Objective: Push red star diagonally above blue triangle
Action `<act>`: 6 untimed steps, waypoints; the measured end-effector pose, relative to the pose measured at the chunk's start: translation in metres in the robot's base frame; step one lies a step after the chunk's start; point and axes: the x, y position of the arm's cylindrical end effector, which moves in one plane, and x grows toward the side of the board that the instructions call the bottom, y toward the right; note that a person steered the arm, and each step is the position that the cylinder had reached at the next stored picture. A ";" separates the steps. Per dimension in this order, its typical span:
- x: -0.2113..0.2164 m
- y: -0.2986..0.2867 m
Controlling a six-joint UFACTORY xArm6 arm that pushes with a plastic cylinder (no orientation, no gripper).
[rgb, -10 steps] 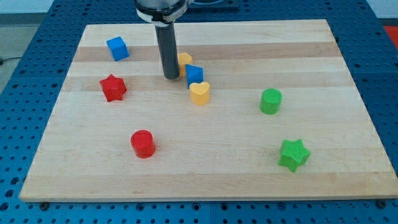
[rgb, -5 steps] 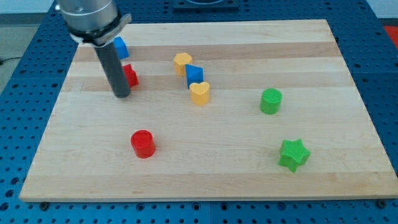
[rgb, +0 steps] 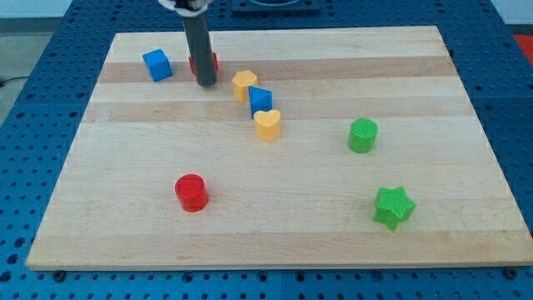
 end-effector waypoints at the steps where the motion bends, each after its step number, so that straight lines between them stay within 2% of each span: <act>1: 0.007 -0.034; 2: 0.005 -0.051; 3: -0.031 -0.040; 6: -0.031 0.093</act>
